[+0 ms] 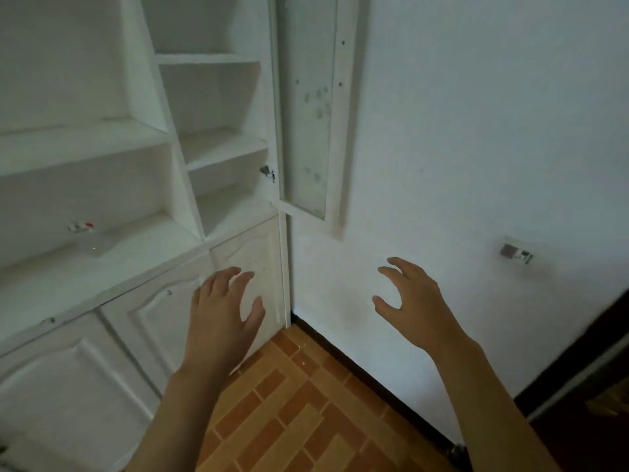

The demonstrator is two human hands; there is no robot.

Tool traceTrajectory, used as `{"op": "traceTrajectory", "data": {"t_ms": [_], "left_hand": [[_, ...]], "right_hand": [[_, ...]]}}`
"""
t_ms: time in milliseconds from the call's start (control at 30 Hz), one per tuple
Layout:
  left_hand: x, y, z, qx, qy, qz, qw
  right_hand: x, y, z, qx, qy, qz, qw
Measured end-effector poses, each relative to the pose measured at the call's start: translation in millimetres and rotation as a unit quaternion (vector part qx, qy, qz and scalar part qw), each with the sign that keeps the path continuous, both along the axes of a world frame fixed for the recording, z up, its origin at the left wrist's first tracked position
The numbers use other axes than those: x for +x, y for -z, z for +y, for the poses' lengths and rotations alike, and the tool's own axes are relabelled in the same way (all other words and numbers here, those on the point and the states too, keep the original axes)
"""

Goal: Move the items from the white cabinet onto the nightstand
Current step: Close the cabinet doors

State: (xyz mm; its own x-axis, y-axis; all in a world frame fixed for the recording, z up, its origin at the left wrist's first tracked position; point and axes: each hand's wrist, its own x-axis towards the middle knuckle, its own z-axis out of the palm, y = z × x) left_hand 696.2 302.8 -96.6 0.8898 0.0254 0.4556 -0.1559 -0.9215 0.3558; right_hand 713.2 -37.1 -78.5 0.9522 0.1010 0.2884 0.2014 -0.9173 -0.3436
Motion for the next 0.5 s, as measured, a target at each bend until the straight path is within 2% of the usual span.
{"op": "traceTrajectory", "data": {"t_ms": [200, 500], "left_hand": [[39, -5, 30, -0.006, -0.005, -0.01, 1.0], [114, -18, 31, 0.006, -0.01, -0.032, 0.999]], "right_hand": [[56, -12, 25, 0.0, -0.03, -0.029, 0.999], [158, -29, 41, -0.012, -0.064, -0.041, 0.997]]}}
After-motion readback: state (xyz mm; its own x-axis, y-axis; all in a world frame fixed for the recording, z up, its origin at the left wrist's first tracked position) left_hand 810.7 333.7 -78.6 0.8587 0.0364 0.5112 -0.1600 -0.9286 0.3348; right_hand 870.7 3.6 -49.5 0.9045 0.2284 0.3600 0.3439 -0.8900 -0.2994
